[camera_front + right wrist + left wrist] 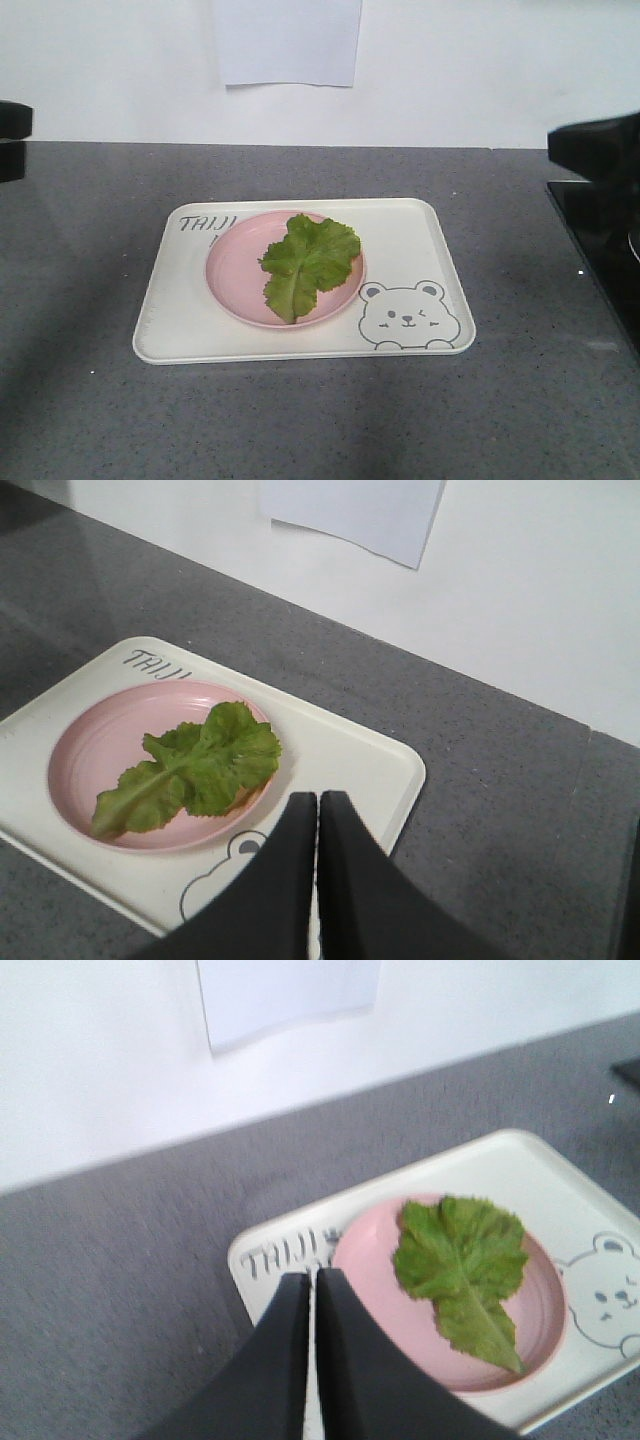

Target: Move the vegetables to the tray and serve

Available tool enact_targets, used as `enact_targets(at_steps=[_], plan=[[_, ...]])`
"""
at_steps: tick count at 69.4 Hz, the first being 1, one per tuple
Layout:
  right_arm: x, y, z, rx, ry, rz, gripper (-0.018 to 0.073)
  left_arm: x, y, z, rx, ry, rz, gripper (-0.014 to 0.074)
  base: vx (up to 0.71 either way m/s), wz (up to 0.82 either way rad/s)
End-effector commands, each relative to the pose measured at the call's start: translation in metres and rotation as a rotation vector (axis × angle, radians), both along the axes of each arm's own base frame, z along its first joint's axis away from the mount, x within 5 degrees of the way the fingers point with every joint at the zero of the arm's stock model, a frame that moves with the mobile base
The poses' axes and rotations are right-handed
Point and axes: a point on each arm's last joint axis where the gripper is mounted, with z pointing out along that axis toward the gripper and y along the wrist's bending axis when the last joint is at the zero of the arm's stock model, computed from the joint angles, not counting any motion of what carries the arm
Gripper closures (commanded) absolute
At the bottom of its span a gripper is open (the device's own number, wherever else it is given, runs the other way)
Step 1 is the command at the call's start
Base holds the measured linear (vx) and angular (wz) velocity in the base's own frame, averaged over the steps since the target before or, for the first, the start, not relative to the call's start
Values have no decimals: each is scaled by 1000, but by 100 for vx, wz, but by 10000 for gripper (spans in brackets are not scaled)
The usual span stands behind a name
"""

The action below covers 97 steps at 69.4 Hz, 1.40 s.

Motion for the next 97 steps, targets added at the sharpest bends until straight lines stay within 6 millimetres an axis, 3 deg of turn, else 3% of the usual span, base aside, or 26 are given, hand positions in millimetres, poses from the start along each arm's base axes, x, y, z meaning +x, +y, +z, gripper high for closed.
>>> enact_targets(at_steps=[1,7,14,21,26,43,97], plan=[[-25,-8,-9,31,-124,-57,565,-21,5,9,-33,-143,6,603,0,0],[-49,-12,-38,35,-118,-73,565,-38,9,-15,-41,-155,19,603,0,0],[-75,-17,-69,33,-129,-89,565,-54,14,-68,-39,-100,34,603,0,0],[-91,-20,-95,35,-143,-106,565,-68,18,-107,-40,-95,53,603,0,0],[-97,-21,-106,38,-151,-112,565,-75,21,-120,-52,-117,66,603,0,0],[-103,-21,-121,35,-113,-98,565,-85,23,-121,-65,-166,69,603,0,0],[-103,-20,-122,36,-102,-92,565,-86,23,-127,-46,-128,62,603,0,0]])
